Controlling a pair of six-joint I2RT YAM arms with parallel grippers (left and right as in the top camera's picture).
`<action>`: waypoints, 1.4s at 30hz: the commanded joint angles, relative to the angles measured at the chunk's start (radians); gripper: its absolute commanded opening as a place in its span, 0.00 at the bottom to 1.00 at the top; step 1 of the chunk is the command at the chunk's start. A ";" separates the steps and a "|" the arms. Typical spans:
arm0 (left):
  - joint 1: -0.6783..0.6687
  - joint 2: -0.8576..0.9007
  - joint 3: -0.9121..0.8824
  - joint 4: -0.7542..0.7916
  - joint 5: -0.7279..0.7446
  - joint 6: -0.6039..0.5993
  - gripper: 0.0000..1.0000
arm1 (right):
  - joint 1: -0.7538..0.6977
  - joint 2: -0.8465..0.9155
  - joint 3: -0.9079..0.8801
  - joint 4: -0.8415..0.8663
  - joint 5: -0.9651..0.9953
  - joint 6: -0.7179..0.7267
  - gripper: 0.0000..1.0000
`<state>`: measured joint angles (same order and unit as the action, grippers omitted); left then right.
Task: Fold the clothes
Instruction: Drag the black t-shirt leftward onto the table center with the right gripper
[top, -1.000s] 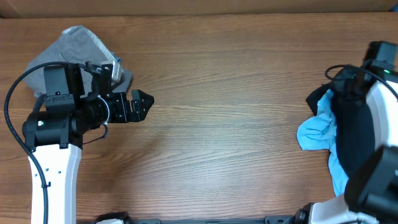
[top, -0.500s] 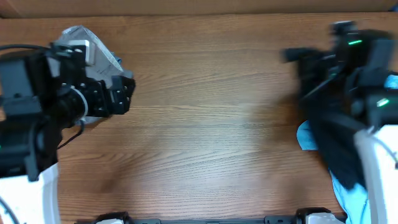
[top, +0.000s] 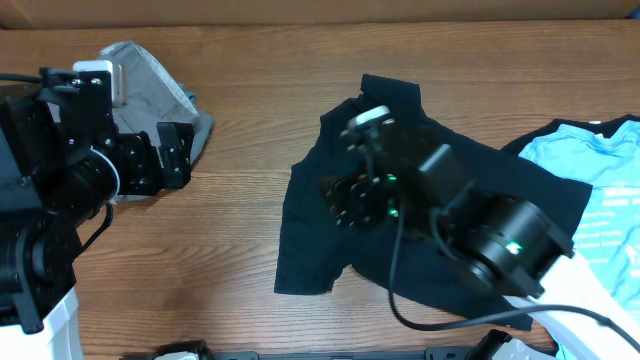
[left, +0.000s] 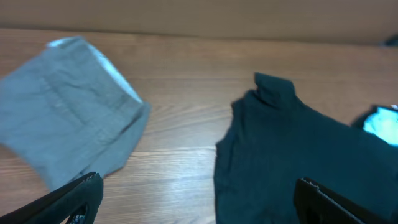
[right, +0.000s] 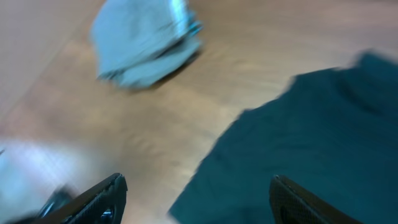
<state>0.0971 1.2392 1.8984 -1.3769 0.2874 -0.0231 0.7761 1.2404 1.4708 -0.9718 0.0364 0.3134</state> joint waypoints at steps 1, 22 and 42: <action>-0.035 0.035 0.001 -0.005 0.080 0.058 1.00 | -0.041 -0.074 0.048 0.004 0.214 0.099 0.77; -0.428 0.827 -0.039 0.128 0.054 0.113 0.53 | -0.185 -0.164 0.069 -0.060 0.277 0.216 0.76; -0.447 1.141 -0.039 0.354 -0.077 0.101 0.34 | -0.185 -0.140 0.069 -0.089 0.277 0.215 0.75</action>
<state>-0.3466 2.3379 1.8614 -1.0309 0.2718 0.0788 0.5972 1.0927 1.5185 -1.0630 0.2962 0.5236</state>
